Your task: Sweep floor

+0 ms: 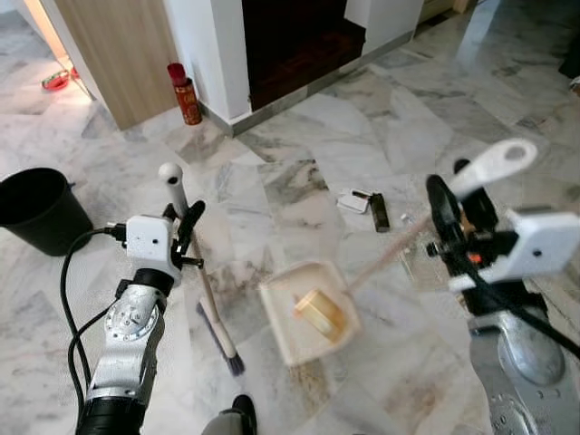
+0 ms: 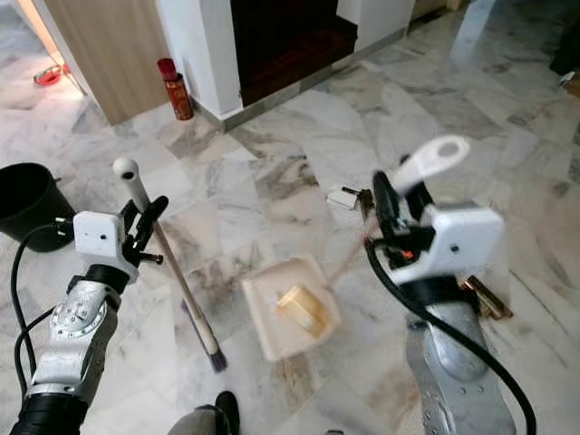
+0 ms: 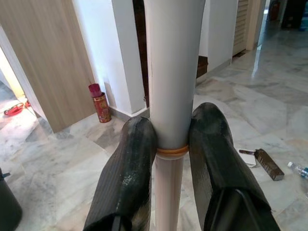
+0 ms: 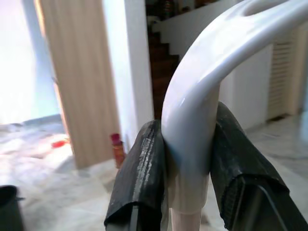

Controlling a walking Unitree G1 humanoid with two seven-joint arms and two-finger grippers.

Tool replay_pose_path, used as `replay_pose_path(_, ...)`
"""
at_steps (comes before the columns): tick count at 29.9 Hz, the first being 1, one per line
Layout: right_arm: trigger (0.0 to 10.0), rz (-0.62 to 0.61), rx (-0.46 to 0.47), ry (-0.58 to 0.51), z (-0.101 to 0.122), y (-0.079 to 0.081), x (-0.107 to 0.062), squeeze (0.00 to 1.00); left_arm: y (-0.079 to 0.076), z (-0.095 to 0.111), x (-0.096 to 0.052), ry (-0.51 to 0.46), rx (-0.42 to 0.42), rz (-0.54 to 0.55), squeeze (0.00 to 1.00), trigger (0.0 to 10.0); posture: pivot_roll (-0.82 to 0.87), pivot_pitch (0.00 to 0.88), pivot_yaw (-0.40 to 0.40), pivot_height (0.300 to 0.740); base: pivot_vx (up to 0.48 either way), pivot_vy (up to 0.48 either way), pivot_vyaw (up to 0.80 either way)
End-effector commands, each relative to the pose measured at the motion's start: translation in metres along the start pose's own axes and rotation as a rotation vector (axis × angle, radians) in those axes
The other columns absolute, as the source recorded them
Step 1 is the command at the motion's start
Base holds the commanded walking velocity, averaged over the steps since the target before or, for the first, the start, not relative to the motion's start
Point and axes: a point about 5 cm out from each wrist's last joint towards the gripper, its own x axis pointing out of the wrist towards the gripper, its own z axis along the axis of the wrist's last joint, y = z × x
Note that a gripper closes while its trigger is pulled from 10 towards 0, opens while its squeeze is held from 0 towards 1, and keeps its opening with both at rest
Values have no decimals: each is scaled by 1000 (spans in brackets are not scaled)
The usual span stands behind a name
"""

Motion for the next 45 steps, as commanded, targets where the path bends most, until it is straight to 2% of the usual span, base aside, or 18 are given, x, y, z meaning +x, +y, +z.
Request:
replay_pose_path(1, 10000, 7, 6, -49, 15, 4, -1, 0, 2, 6, 2, -35, 13, 5, 0, 10000, -134, 192, 22, 740, 0, 0, 0)
replay_pose_path(4, 10000, -47, -41, 2, 8, -7, -5, 0, 2, 5, 4, -35, 11, 4, 0, 10000, -156, 185, 15, 740, 0, 0, 0)
replay_pose_path(7, 10000, -222, -49, 88, -10, -38, -17, 0, 0, 5, 8, -36, 2, 7, 0, 10000, -185, 198, 16, 740, 0, 0, 0)
replay_pose_path(10, 10000, -267, -66, 129, -16, -47, -23, 0, -1, 4, 8, -36, 2, 4, 0, 10000, -185, 198, 16, 740, 0, 0, 0)
replay_pose_path(11, 10000, -295, -94, 173, -22, -54, -32, 0, 0, 5, 8, -36, 2, 4, 0, 10000, -192, 200, 19, 740, 0, 0, 0)
replay_pose_path(15, 10000, -294, -125, 184, -18, -54, -40, 0, 2, 2, 5, -23, 8, 7, 0, 10000, -193, 202, 28, 740, 0, 0, 0)
replay_pose_path(17, 10000, -268, -184, 155, -9, -50, -39, 0, 4, 1, 5, -21, 13, 5, 0, 10000, -194, 203, 31, 740, 0, 0, 0)
replay_pose_path(20, 10000, -224, -131, 99, 5, -41, -33, 0, 5, 3, 7, -26, 18, 2, 0, 10000, -194, 203, 31, 740, 0, 0, 0)
replay_pose_path(21, 10000, -138, -92, 66, 12, -28, -26, 0, 5, 4, 7, -28, 20, 4, 0, 10000, -184, 201, 29, 740, 0, 0, 0)
replay_pose_path(23, 10000, -117, -84, 58, 13, -25, -24, 0, 5, 4, 7, -28, 20, 5, 0, 10000, -184, 201, 29, 740, 0, 0, 0)
replay_pose_path(24, 10000, -82, -69, 43, 16, -16, -15, 0, 5, 4, 6, -30, 21, 5, 0, 10000, -172, 195, 21, 740, 0, 0, 0)
replay_pose_path(29, 10000, -108, 19, 13, 16, -6, 21, 0, 7, 7, 5, -41, 27, 14, 0, 10000, -151, 187, 6, 740, 0, 0, 0)
replay_pose_path(32, 10000, -119, 22, 10, 13, -5, 35, 0, 7, 9, 4, -51, 31, 17, 0, 10000, -135, 181, -1, 740, 0, 0, 0)
replay_pose_path(35, 10000, -226, -21, 102, 0, -14, 47, 0, 8, 12, 3, -59, 32, 27, 0, 10000, -117, 175, -10, 740, 0, 0, 0)
replay_pose_path(36, 10000, -257, 57, 90, 1, -16, 50, 0, 7, 12, 1, -62, 32, 28, 0, 10000, -113, 168, -12, 740, 0, 0, 0)
replay_pose_path(39, 10000, -248, -29, 61, 2, -16, 64, 0, 7, 12, 0, -64, 31, 31, 0, 10000, -112, 167, -15, 740, 0, 0, 0)
replay_pose_path(40, 10000, -249, 9, 20, -2, -17, 76, 0, 8, 12, 0, -64, 29, 39, 0, 10000, -108, 159, -17, 740, 0, 0, 0)
replay_pose_path(45, 10000, -283, 12, 8, -23, -32, 96, 0, 9, 12, 1, -65, 29, 48, 0, 10000, -92, 164, -19, 740, 0, 0, 0)
